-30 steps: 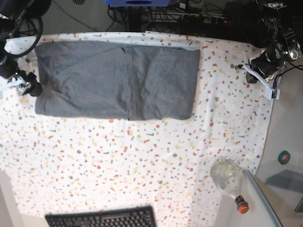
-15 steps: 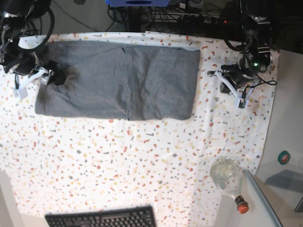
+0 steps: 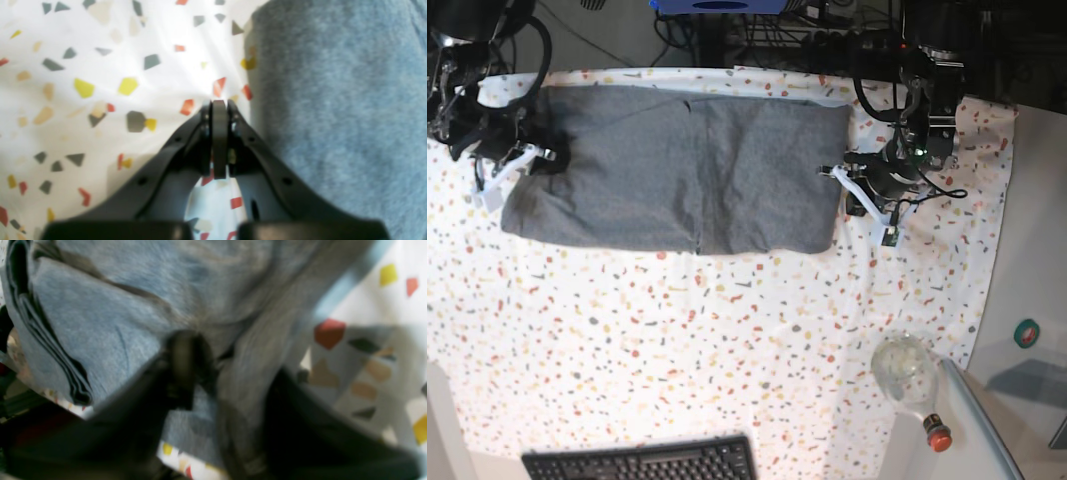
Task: Layout the t-shirt on the table in an organized manner, then fold the t-shirt properly
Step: 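Grasp both ends of the folded shirt with both grippers, then fold the shirt in half, bringing both grippers toward each other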
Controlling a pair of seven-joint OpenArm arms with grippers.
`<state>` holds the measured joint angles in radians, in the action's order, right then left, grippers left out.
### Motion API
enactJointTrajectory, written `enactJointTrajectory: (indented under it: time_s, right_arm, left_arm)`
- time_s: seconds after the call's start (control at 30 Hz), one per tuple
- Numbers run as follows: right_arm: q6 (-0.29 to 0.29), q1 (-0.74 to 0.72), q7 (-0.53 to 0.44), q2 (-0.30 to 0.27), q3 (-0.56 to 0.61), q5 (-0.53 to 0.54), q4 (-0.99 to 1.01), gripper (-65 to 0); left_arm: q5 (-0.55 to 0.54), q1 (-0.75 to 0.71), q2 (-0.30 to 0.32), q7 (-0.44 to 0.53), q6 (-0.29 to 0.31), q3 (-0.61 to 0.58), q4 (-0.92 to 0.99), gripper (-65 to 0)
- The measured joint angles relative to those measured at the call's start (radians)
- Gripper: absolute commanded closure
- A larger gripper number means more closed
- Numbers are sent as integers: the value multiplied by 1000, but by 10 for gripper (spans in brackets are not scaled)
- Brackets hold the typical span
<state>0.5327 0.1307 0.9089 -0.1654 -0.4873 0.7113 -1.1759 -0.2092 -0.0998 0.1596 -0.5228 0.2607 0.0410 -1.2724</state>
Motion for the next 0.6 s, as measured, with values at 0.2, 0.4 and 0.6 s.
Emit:
enactJointTrajectory:
  time_s: [0.2, 0.4, 0.6]
  right_arm:
    - [-2, -32, 5, -2, 0, -14, 16, 0]
    - [-31, -10, 11, 1, 9, -11, -142, 0]
    - [-147, 64, 32, 1, 126, -21, -377, 0]
  left_arm:
    - [18, -10, -11, -8, -3, -83, -30, 0]
    - [0, -43, -23, -55, 14, -110, -90, 0]
    - [5, -11, -58, -64, 27, -166, -77, 0]
